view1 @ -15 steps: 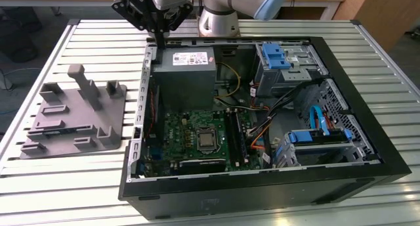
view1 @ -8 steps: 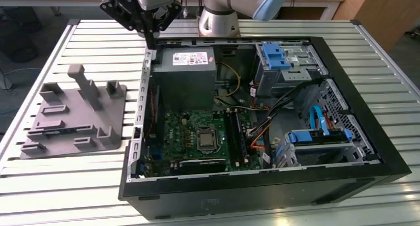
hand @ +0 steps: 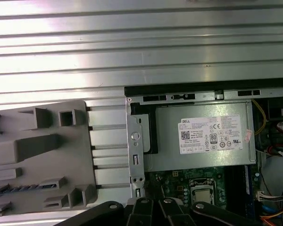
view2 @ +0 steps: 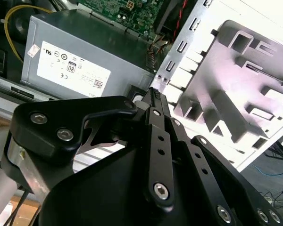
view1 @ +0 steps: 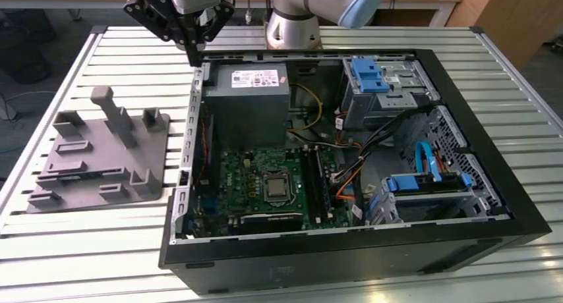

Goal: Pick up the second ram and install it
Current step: 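Reach for the second ram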

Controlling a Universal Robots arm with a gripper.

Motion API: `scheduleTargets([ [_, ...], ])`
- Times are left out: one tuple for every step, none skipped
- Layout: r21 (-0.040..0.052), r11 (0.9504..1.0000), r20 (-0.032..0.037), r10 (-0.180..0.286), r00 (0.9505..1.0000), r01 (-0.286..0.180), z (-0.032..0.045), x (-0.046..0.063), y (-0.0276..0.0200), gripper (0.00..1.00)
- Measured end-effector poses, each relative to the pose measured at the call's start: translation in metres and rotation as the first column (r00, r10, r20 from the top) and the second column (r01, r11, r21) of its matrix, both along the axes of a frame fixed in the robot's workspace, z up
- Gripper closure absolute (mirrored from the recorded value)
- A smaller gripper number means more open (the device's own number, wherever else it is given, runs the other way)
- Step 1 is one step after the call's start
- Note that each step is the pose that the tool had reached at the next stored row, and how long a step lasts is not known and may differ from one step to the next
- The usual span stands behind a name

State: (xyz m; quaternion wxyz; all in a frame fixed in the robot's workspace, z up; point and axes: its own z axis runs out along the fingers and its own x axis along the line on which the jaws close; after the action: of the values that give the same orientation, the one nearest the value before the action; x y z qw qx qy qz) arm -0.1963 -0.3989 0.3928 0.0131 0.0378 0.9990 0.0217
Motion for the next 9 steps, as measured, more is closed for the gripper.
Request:
scheduleTargets([
  [0.0, 1.0, 0.0, 0.0, 1.0, 0.0, 0.0, -0.0015, 0.0, 0.9],
  [0.0, 1.0, 0.0, 0.0, 1.0, 0.0, 0.0, -0.0029, 0.0, 0.9],
  [0.0, 1.0, 0.0, 0.0, 1.0, 0.0, 0.0, -0.0043, 0.0, 0.9],
  [-0.0001, 1.0, 0.0, 0.0, 1.0, 0.0, -0.0001, -0.0056, 0.0, 0.9],
  [0.0, 1.0, 0.0, 0.0, 1.0, 0.0, -0.0001, -0.0067, 0.0, 0.9],
  [-0.0001, 1.0, -0.0001, 0.0, 1.0, 0.0, -0.0001, -0.0076, 0.0, 0.9],
  [0.0, 1.0, 0.0, 0.0, 1.0, 0.0, -0.0002, -0.0083, 0.0, 0.9],
  [-0.0001, 1.0, -0.0001, 0.0, 1.0, 0.0, -0.0002, -0.0091, 0.0, 0.9],
  [-0.0001, 1.0, -0.0001, 0.0, 1.0, 0.0, -0.0002, -0.0101, 0.0, 0.9],
])
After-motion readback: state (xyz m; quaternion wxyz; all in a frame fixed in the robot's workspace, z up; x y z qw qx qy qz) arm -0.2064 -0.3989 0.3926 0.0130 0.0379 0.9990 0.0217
